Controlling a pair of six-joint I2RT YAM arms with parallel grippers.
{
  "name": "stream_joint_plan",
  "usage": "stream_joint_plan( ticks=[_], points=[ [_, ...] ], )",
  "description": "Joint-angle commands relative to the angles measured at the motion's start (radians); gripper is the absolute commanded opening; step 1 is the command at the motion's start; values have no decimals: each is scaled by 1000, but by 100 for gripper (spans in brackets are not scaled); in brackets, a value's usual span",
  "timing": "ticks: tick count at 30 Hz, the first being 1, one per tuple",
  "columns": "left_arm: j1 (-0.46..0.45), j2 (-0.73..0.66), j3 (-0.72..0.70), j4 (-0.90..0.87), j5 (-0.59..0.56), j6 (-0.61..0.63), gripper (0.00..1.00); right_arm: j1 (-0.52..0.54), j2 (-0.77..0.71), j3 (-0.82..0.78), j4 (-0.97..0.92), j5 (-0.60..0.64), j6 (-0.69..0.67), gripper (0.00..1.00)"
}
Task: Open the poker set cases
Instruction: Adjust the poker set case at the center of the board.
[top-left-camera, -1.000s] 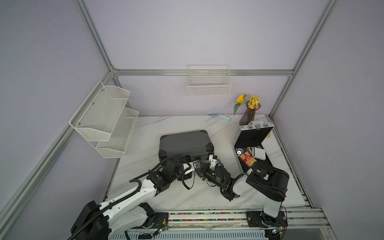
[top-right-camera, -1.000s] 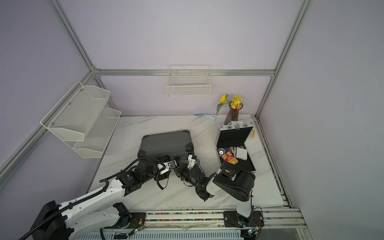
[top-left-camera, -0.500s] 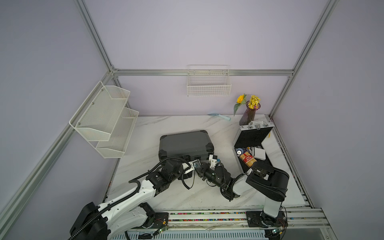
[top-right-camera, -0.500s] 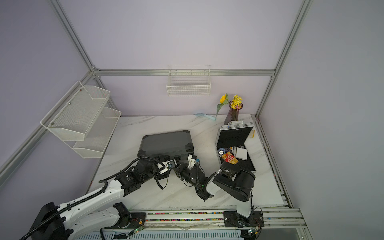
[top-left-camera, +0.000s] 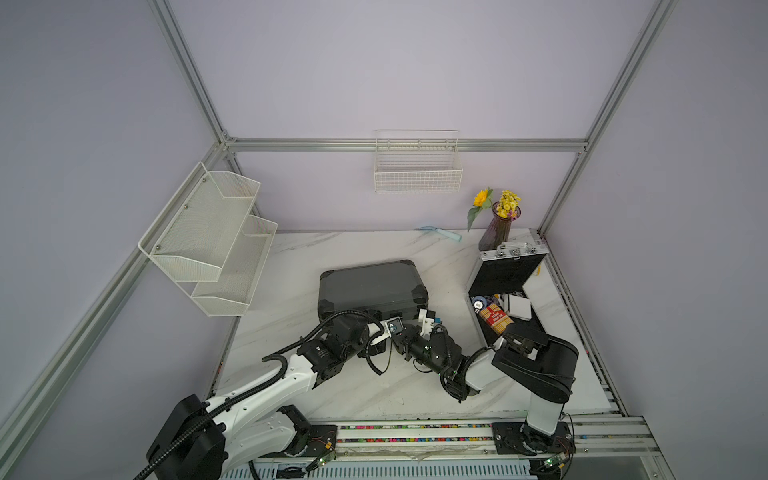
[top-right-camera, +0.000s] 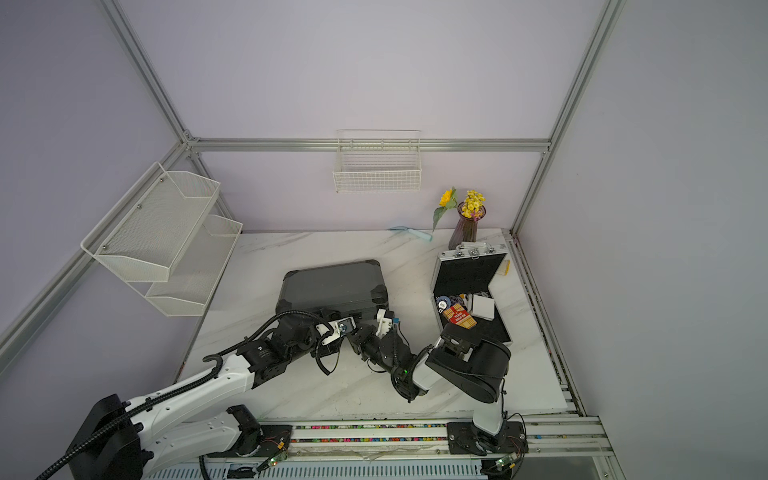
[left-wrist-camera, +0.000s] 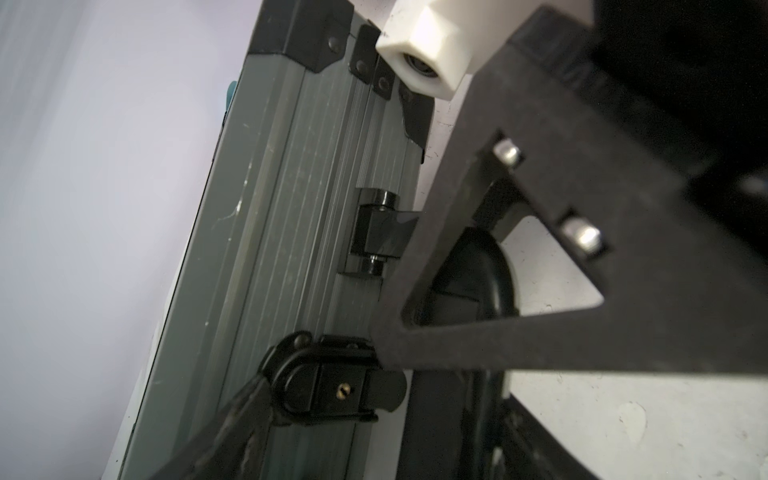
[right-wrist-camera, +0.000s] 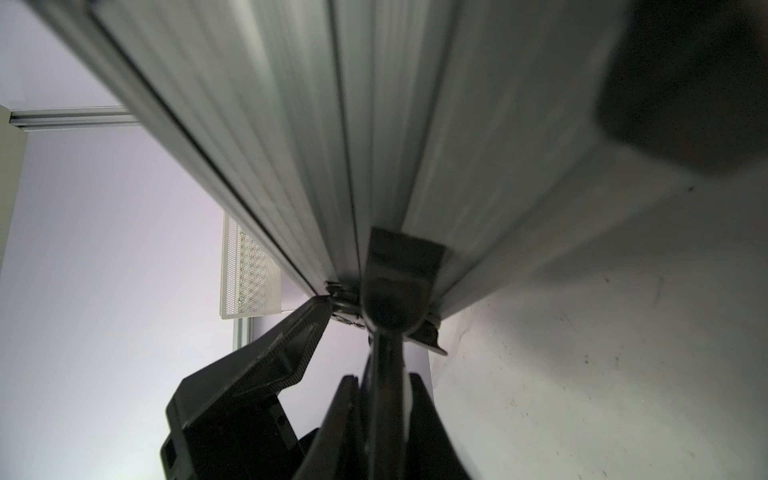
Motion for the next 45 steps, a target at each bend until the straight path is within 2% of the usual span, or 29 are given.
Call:
stream_joint_plan(
  ticks=[1, 12, 15, 45],
  points=[
    [25, 36, 54, 8, -16, 63, 77, 24, -106, 46, 327, -77, -15, 0],
    [28, 105, 103, -236, -25, 128, 73, 25, -112, 43, 327, -74, -20, 0],
    [26, 126, 108, -280, -30, 140, 68, 25, -112, 43, 327, -73, -20, 0],
    [14, 132, 118, -401, 64, 157, 28, 24, -132, 25, 327, -53, -28, 0]
  ],
)
